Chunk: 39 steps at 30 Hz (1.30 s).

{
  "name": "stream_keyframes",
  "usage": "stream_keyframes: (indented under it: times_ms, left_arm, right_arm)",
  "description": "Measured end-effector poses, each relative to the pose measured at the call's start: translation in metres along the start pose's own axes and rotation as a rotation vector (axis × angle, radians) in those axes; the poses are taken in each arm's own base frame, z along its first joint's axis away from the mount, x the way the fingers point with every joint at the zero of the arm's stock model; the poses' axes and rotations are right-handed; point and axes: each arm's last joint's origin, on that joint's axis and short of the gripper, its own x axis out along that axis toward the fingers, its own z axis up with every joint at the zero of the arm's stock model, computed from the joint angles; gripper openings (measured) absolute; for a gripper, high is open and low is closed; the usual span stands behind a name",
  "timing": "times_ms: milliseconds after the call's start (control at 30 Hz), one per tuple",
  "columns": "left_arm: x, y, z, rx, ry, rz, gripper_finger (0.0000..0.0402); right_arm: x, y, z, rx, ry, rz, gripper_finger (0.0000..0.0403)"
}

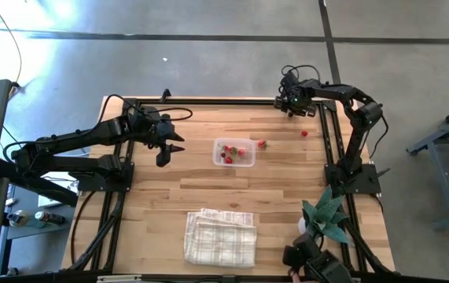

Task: Pick and placing Produce into tupperware
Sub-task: Put the black cherry into the transparent bin

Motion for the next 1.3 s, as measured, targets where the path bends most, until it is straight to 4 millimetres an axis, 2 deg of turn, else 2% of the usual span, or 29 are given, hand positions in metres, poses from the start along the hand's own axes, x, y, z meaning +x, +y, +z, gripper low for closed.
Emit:
stream_keyframes:
  times_ms: [467,900,1300]
  left_arm:
    - [0.0001,0.0000,0.0000,0.000,0.000,0.000,0.0159]
    - [0.0000,-0.0001,0.0001,0.001,0.000,0.000,0.0159]
    - [0.0000,0.0000,0.0000,0.000,0.000,0.000,0.0159]
  right_arm:
    - [0.0000,0.0000,-0.0017,0.072,0.035,0.016,0.0192]
    - [-0.0003,-0.0008,-0.0049,0.097,0.060,-0.002,0.0131]
    - [-0.0003,-0.0008,-0.0049,0.104,0.061,-0.001,0.0128]
